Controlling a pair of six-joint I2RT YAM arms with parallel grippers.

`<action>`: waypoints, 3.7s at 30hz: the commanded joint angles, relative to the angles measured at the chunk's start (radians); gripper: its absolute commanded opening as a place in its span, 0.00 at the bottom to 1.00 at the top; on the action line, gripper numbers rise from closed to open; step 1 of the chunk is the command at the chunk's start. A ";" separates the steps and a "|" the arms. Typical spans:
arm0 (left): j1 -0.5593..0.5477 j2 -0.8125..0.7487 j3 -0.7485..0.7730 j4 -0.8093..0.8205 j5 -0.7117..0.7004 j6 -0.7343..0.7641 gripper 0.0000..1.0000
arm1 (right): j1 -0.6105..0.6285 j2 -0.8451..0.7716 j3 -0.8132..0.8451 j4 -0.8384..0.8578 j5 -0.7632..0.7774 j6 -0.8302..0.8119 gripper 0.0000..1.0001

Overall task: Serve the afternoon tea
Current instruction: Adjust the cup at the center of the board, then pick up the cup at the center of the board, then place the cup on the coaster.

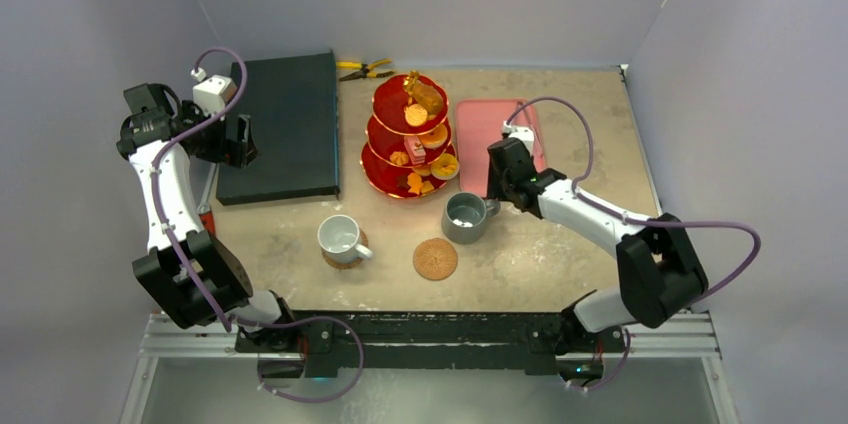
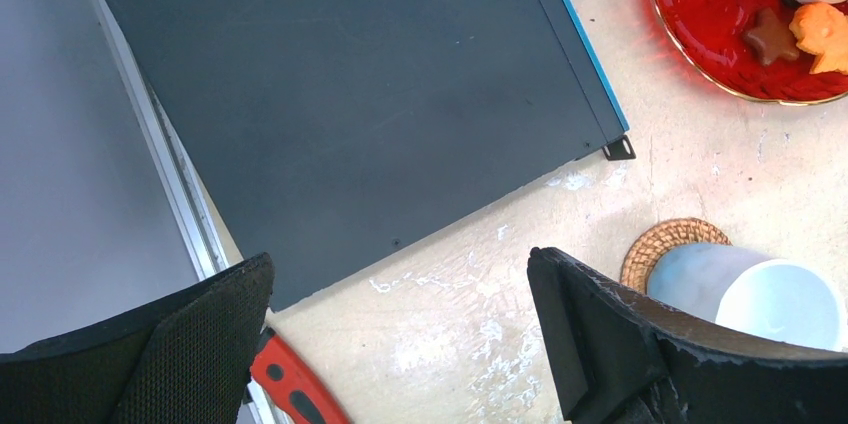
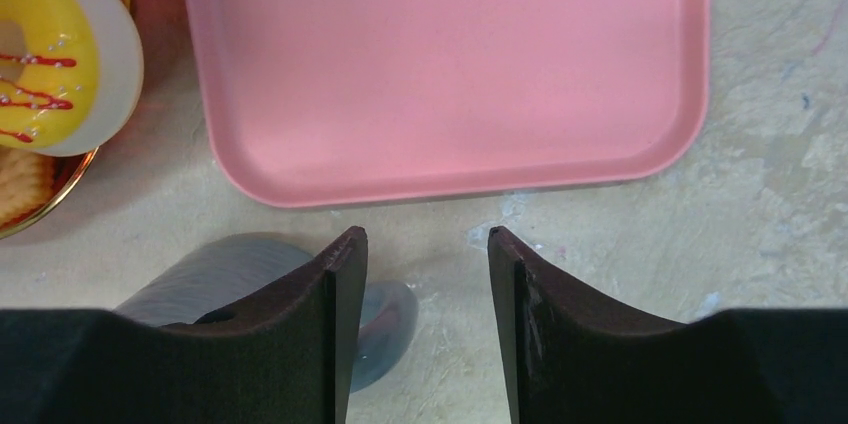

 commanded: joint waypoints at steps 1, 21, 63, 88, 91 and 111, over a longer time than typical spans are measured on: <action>0.006 -0.026 0.002 0.007 0.026 0.026 0.99 | 0.001 -0.018 -0.026 0.072 -0.062 -0.001 0.51; 0.006 -0.031 -0.010 0.016 0.055 0.015 0.99 | 0.091 -0.155 -0.145 -0.052 -0.182 0.177 0.47; 0.007 -0.042 0.006 0.009 0.038 0.013 0.99 | 0.326 -0.345 -0.204 -0.021 -0.499 0.133 0.64; 0.006 -0.039 0.015 0.003 0.034 0.010 0.99 | 0.549 -0.303 0.009 -0.159 -0.069 0.166 0.00; 0.006 -0.042 0.010 0.001 0.036 0.016 0.99 | 0.581 -0.331 0.014 -0.119 -0.150 0.130 0.00; 0.007 -0.043 -0.009 0.015 0.036 0.004 0.99 | 0.825 -0.164 -0.019 -0.019 -0.205 0.232 0.00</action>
